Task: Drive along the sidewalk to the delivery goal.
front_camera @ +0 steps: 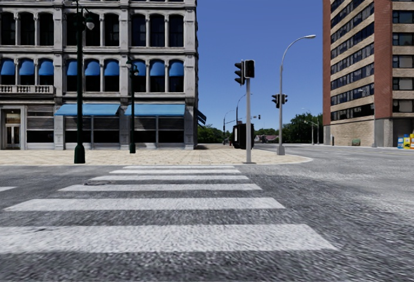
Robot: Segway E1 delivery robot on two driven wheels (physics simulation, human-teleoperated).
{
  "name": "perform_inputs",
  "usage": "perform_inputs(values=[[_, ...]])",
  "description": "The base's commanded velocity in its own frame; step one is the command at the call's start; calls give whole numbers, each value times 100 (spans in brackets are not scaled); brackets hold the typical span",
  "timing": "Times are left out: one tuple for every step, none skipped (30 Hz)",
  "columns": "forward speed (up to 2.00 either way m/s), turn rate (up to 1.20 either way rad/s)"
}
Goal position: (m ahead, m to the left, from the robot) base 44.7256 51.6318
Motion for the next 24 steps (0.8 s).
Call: perform_inputs(values=[[200,0],[200,0],[200,0],[200,0],[200,0],[200,0],[200,0],[200,0],[200,0],[200,0],[200,0],[200,0],[200,0],[200,0],[200,0],[200,0],[200,0],[200,0],[200,0],[200,0],[200,0],[200,0],[200,0],[200,0]])
